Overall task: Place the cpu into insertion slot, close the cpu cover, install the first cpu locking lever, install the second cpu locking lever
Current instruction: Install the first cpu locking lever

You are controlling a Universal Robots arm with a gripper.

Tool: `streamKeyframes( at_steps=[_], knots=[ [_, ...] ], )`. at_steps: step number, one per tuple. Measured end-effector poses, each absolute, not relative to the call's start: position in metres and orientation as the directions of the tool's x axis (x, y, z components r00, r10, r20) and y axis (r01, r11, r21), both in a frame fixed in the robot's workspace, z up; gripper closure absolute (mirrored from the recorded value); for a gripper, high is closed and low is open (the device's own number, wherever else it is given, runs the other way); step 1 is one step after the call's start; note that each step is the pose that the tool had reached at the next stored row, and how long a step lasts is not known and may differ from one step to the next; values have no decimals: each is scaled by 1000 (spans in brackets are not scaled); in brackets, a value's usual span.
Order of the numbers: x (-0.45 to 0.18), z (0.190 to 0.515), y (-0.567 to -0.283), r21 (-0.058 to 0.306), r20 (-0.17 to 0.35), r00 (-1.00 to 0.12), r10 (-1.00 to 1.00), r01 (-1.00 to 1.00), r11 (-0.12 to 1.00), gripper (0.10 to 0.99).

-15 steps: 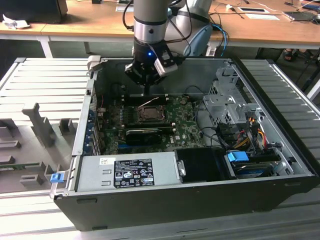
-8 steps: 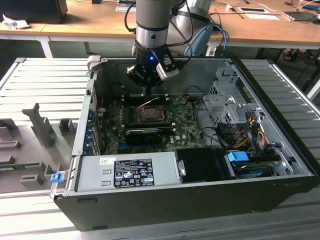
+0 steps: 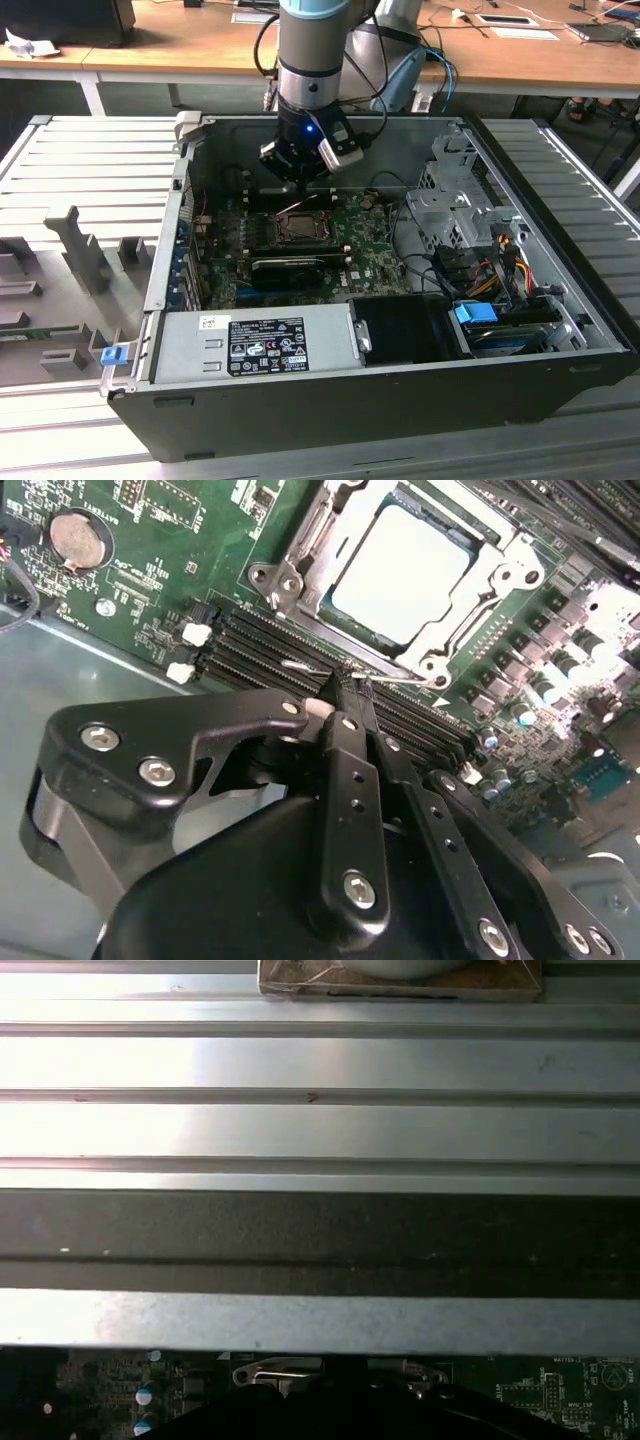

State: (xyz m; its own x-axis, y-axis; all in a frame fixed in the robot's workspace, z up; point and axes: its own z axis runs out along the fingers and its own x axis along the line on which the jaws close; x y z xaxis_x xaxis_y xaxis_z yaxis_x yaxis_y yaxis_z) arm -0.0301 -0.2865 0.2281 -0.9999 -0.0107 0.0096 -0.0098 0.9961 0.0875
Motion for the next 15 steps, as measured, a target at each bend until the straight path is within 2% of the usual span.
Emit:
streamKeyframes(
  at_steps=[15],
  knots=[
    [-15,213,-284,87,9,-1000,-18,-17,996,980]
  ],
)
